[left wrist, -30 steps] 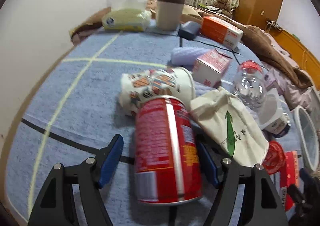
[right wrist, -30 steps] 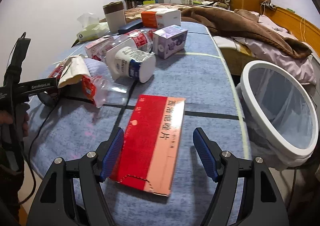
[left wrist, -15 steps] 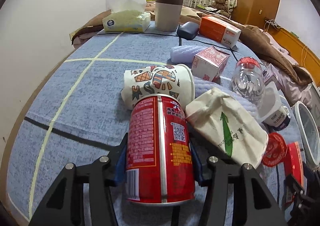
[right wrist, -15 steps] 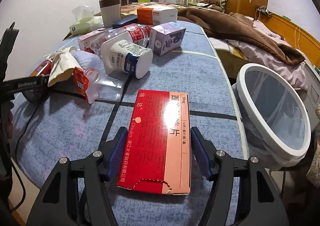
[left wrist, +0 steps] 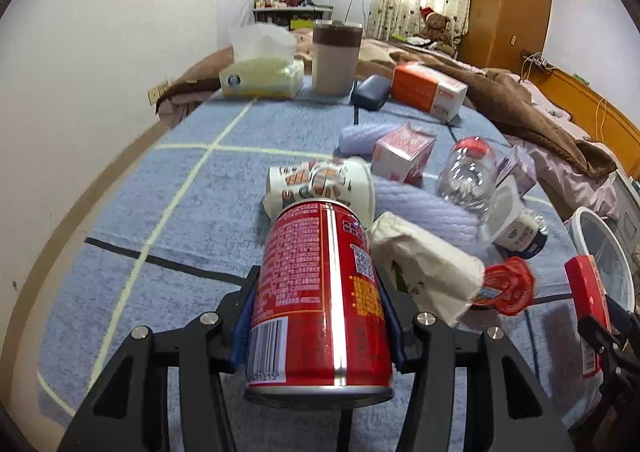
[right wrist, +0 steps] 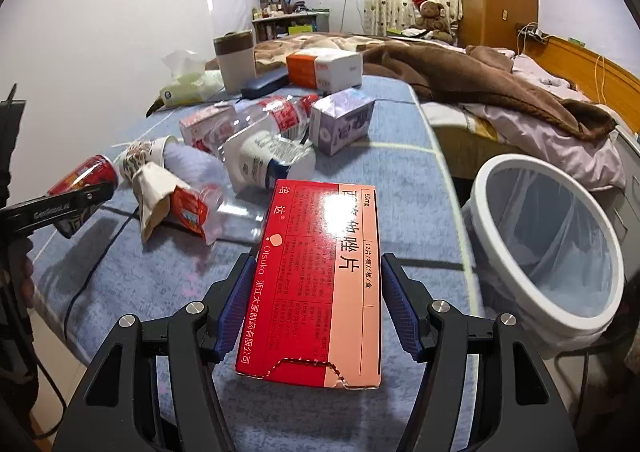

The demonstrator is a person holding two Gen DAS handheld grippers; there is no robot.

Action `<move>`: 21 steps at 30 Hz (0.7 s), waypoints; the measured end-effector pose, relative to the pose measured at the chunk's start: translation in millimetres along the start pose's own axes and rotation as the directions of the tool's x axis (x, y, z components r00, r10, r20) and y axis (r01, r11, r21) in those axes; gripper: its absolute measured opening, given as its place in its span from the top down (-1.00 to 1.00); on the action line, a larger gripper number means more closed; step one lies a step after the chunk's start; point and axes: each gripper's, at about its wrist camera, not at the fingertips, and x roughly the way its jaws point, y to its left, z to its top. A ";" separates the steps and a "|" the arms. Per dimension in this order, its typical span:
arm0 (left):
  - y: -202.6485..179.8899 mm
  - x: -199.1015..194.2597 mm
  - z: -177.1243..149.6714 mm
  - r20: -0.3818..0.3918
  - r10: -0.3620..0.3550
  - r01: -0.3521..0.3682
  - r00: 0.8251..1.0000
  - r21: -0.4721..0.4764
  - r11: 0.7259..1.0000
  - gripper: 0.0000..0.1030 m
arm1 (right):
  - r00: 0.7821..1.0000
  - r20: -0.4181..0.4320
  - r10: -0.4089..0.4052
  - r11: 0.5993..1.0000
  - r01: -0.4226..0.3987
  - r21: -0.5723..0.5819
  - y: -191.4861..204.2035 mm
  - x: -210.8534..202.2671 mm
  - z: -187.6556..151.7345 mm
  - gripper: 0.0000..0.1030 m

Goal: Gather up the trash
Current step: 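Grasp the red soda can with the left tool while the right tool grasps the red medicine box, then carry the can and box over the white wastebasket and release both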

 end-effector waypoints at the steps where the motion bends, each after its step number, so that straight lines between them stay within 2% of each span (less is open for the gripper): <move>1: -1.7 -3.5 1.0 0.004 -0.011 0.011 1.000 0.004 1.000 -0.06 | 1.000 0.006 0.003 1.000 -0.003 0.004 -1.9 -1.7 1.2 -0.25; 6: -22.5 -20.4 6.4 0.039 -0.046 0.044 0.998 0.050 0.998 -0.06 | 0.999 0.038 0.006 1.000 -0.007 0.023 -15.0 -11.9 8.7 -0.25; 12: -66.3 -33.8 16.8 0.075 -0.118 0.108 0.990 0.125 0.986 -0.06 | 0.998 0.064 -0.028 0.999 0.025 0.041 -36.1 -24.3 15.0 -0.25; 21: -145.4 -36.9 26.2 0.066 -0.261 0.238 0.963 0.242 0.940 -0.06 | 0.989 0.109 -0.104 0.991 0.093 0.099 -82.6 -40.8 24.6 -0.25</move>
